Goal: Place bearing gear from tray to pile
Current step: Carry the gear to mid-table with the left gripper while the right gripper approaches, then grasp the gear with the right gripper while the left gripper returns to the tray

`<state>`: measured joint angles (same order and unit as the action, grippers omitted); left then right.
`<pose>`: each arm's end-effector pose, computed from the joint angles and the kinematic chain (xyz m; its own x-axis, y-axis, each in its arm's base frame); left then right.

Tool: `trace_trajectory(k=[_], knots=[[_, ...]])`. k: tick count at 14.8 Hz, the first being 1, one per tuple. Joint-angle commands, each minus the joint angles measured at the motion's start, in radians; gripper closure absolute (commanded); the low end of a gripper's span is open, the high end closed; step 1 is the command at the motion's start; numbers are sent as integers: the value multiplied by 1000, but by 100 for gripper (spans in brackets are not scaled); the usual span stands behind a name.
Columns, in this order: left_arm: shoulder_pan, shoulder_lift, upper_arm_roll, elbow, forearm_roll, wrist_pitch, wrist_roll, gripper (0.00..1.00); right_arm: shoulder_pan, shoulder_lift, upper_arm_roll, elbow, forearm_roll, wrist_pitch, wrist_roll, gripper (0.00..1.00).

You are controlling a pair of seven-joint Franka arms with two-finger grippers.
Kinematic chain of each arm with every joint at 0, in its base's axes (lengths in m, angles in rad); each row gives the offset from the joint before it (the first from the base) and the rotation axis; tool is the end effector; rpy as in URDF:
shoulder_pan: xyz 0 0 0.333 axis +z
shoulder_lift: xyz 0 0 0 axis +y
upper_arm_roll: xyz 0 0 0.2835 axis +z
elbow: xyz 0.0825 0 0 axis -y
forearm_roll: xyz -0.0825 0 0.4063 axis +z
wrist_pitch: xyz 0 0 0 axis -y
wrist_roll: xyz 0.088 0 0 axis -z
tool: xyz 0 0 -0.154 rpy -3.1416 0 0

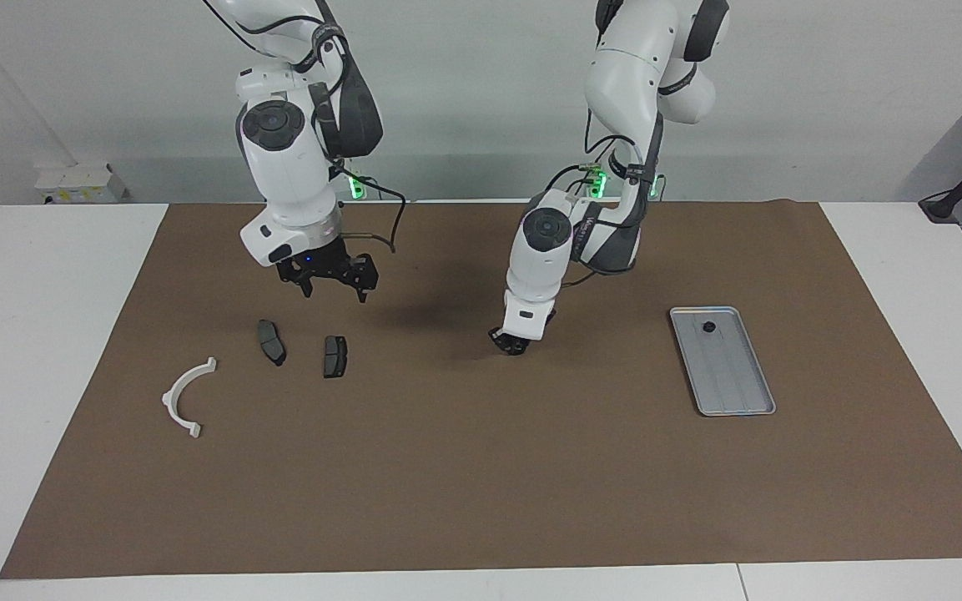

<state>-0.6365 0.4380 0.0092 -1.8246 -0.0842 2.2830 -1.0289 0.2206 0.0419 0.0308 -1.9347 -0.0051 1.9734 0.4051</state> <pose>0.5247 -0.3866 0.2071 0.8979 0.4382 -0.0424 0.4399 -0.8968 0.0476 0.5694 0.1456 0.3739 0.9885 -0.1511 -0.0016 -0.1511 -0.9885 0.0044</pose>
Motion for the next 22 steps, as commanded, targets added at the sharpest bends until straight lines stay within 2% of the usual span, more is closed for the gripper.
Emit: trace_trajectory(k=[1,2,3,5,6,10,12,15,18,19,22], knots=[[-6,-21,9,-29,0,12,-3,19,3,-10,-2,-7,16,10,17,0],[-8,-21,12,-19,4,-16,-5,0,3,-10,-2,-7,16,10,17,0],[-6,-22,15,7,30,-57,-5,0,3,-10,-2,-7,16,12,17,0],[18,-45,17,25,53,-109,10,0,11,-10,-2,-7,16,10,24,0],[50,-82,15,5,53,-117,23,0,23,-10,-2,-7,16,10,47,0],[208,-275,14,-192,53,-132,315,0,95,29,-3,-1,16,48,159,0],[306,-327,14,-252,53,-140,491,0,150,65,-3,11,11,77,253,0],[458,-352,14,-271,53,-195,770,0,232,151,-2,87,10,91,429,0],[537,-358,14,-298,53,-159,916,2,295,252,-3,204,10,88,550,0],[561,-358,14,-312,53,-137,953,9,308,283,-3,241,10,82,570,0],[583,-360,15,-366,53,-61,972,16,374,410,-6,363,-4,73,654,0]])
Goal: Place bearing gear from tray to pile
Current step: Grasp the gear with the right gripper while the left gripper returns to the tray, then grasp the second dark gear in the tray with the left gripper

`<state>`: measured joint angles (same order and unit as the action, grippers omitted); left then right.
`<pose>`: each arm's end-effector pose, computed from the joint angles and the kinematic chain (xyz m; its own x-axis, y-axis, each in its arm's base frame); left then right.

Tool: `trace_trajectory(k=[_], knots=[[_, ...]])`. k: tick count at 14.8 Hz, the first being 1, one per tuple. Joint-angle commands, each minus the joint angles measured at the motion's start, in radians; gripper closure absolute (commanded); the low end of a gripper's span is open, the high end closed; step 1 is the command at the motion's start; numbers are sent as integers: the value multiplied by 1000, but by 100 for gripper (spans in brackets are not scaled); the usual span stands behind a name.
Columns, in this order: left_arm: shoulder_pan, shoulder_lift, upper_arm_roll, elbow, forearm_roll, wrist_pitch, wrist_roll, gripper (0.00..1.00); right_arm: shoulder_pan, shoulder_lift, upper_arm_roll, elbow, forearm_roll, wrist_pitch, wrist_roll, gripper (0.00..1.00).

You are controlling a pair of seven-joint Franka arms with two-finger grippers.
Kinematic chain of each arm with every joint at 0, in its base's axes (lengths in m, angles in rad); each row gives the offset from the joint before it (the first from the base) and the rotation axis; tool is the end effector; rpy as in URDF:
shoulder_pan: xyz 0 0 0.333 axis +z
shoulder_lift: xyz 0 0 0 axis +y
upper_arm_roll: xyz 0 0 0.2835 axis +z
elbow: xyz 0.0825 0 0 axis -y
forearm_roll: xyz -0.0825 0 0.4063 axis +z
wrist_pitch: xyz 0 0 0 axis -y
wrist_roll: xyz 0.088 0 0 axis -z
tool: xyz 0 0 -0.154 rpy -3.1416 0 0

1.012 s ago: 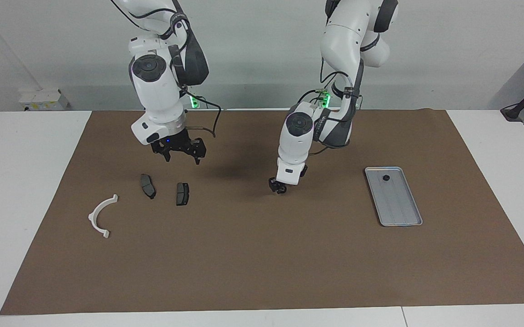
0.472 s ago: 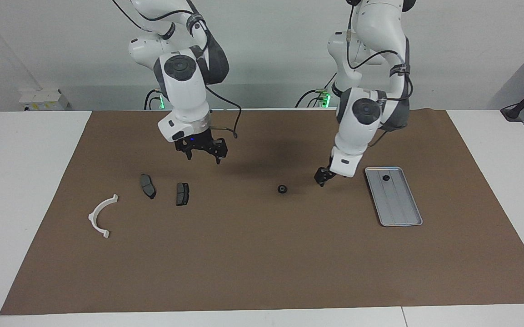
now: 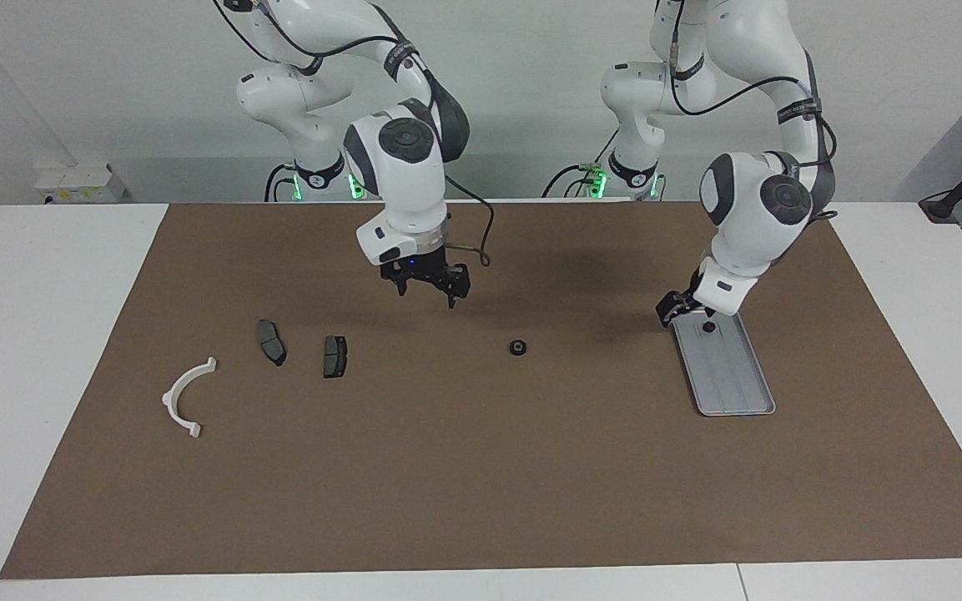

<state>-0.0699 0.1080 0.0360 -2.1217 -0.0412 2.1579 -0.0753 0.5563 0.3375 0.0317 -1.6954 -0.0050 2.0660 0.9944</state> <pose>0.5607 -0.0221 0.2626 0.9952 0.0643 -0.0739 0.0662 -0.9975 0.0232 0.5543 0.3678 0.3150 0.9185 -0.3951 0.0131 -0.3946 -0.9183 -0.0312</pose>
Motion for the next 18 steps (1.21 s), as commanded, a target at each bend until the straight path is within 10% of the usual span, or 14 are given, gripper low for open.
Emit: trace_trajectory(k=[1,7,18], knots=[[22,-30,-13,-93,11,89,17,17,63,168,-9,167,-24,-20,102,0],[45,-27,-13,-122,9,112,17,22,97,345,-7,351,-76,-24,161,0],[71,-8,-13,-159,11,171,5,36,106,407,-4,362,-84,-12,168,0]])
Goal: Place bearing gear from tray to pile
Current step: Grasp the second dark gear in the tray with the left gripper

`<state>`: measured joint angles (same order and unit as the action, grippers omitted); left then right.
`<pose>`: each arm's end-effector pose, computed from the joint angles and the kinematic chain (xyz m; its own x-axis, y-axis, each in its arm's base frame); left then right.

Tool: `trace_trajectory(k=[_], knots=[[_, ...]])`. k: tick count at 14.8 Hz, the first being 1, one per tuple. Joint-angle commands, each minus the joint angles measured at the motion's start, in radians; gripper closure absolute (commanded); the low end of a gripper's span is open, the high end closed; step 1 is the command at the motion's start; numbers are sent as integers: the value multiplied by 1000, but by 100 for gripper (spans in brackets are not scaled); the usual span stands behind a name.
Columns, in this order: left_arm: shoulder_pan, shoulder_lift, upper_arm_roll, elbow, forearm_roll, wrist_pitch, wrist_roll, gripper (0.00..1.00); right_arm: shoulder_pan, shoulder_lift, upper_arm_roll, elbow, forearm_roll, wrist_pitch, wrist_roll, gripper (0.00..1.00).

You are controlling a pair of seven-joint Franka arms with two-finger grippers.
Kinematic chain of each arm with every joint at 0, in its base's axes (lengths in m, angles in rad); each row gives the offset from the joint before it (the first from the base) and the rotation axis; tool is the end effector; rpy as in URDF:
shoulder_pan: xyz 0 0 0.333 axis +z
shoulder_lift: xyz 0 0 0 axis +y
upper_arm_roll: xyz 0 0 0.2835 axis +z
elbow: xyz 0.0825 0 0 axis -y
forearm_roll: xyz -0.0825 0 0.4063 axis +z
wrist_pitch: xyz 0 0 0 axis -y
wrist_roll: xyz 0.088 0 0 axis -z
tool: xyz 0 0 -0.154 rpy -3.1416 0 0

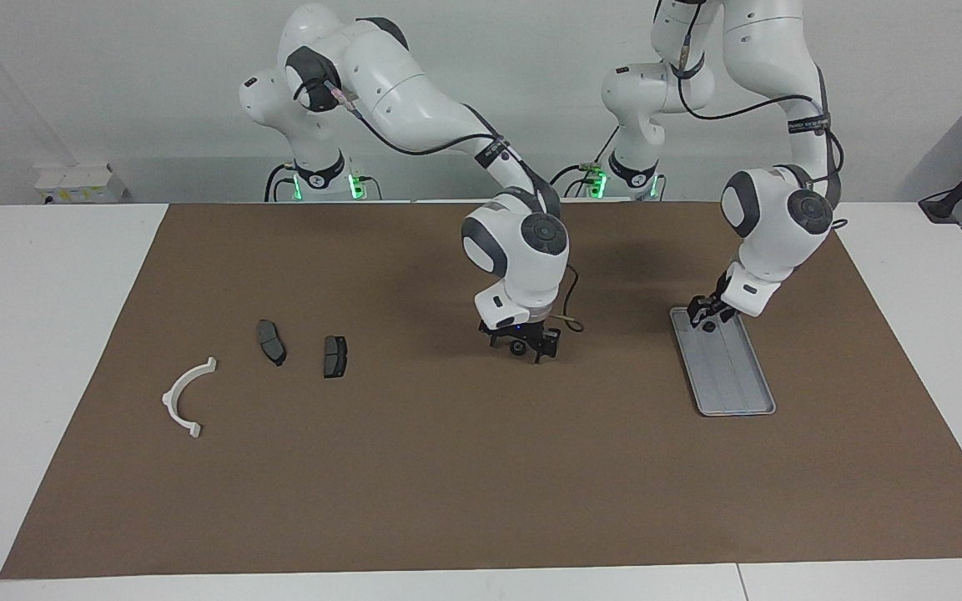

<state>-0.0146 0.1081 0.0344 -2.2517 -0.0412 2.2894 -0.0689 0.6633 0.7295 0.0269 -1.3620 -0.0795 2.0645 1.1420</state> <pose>0.5343 0.0085 0.2160 0.9907 0.1155 -0.0721 0.1173 -0.9929 0.0204 0.5677 0.4556 0.2028 0.9129 -0.4066 0.0350 -0.4079 -0.9119 0.0462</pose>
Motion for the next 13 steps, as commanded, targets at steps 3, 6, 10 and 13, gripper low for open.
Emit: trace_trajectory(k=[3,6,10,13], knots=[[18,5,-11,-34,9,62,-2,39,-11,16,2,29,16,8,74,5],[18,18,-11,-34,9,78,-2,39,-13,16,1,27,70,9,76,8],[16,21,-11,-34,9,79,-2,40,-11,14,1,27,89,16,76,13],[16,21,-11,-34,9,79,-2,43,-8,10,1,9,89,45,76,18]])
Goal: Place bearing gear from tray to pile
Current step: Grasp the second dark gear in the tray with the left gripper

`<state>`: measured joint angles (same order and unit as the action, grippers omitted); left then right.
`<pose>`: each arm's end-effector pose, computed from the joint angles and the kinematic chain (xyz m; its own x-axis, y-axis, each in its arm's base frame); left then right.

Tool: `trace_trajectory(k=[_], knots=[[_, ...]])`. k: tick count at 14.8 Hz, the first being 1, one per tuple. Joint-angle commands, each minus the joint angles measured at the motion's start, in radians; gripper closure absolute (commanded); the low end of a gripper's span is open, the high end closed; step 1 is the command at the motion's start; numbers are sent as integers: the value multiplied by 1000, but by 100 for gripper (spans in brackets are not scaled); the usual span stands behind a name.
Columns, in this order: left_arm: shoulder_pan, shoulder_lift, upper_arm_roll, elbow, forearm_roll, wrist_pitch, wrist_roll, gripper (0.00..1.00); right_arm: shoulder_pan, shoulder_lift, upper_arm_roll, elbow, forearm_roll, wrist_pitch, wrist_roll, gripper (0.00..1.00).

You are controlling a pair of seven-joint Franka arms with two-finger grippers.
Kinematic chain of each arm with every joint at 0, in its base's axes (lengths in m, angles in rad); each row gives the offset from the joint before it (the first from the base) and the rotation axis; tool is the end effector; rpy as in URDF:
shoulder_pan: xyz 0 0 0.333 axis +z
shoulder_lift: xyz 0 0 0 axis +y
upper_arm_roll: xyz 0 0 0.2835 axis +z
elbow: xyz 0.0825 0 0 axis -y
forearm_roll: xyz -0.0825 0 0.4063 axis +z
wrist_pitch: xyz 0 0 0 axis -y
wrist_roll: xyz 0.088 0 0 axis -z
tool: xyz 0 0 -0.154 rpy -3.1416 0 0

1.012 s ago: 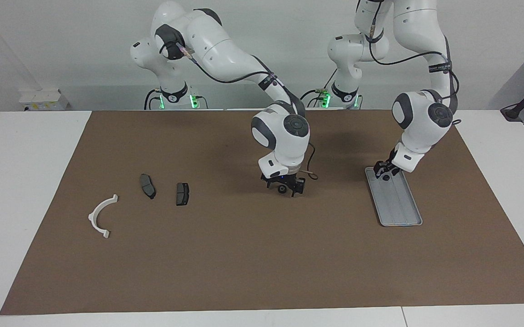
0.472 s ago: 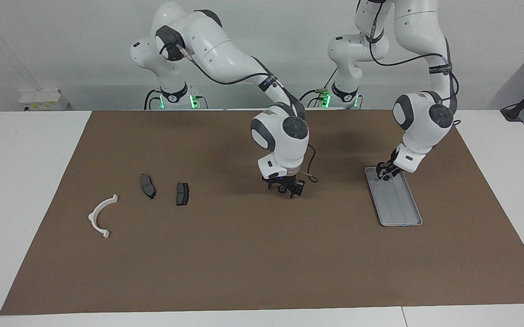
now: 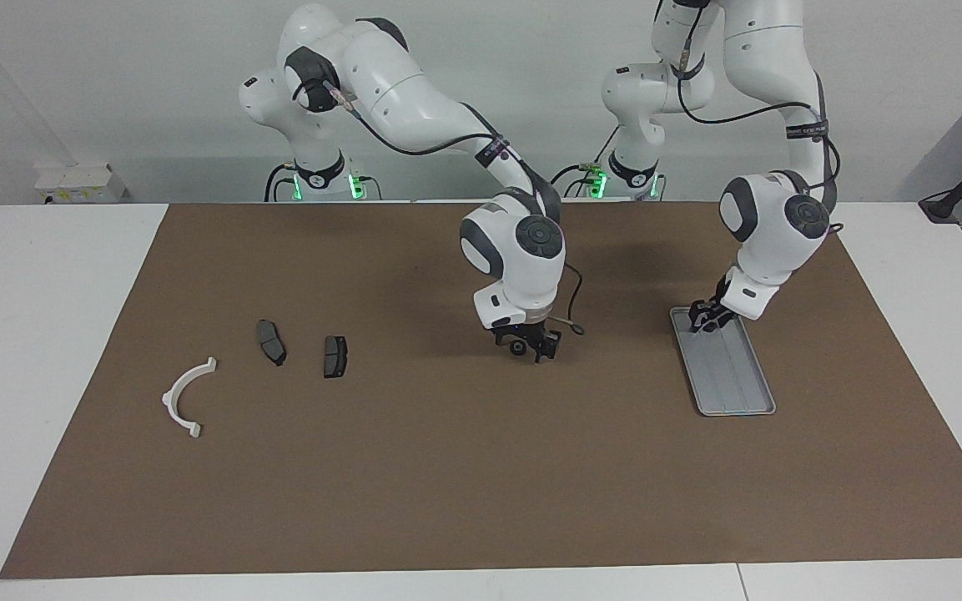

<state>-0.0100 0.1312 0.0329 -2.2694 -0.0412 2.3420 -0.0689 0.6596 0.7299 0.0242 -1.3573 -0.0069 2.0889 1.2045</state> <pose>0.5328 0.0106 0.2004 0.9909 0.1201 -0.0603 0.1215 -0.9924 0.0194 0.5700 0.4606 0.2067 0.8661 -0.4998 -0.0088 -0.4999 -0.8661 -0.0054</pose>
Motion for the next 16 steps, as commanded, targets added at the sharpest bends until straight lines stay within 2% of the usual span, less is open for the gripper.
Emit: trace_trajectory(k=[1,4,7,8,9,12,15,16], knots=[[12,-1,-10,-16,9,25,-2,46,-5,9,5,3,16,20,13,21],[8,-2,-10,-16,9,17,-2,62,-8,9,5,-14,16,20,13,25],[7,-2,-10,-15,9,17,-2,94,-8,5,5,-32,27,20,12,29],[5,-2,-10,-13,9,17,0,100,-8,5,5,-32,33,16,12,31],[5,-1,-10,-7,11,13,0,100,-8,3,5,-32,41,13,12,34],[10,-5,-10,59,9,-68,1,100,-8,3,5,-31,57,7,13,52],[2,-10,-11,155,1,-191,-5,100,-8,3,5,-32,58,11,12,78],[2,-11,-11,189,0,-232,-9,100,-8,3,5,-32,58,13,12,93]])
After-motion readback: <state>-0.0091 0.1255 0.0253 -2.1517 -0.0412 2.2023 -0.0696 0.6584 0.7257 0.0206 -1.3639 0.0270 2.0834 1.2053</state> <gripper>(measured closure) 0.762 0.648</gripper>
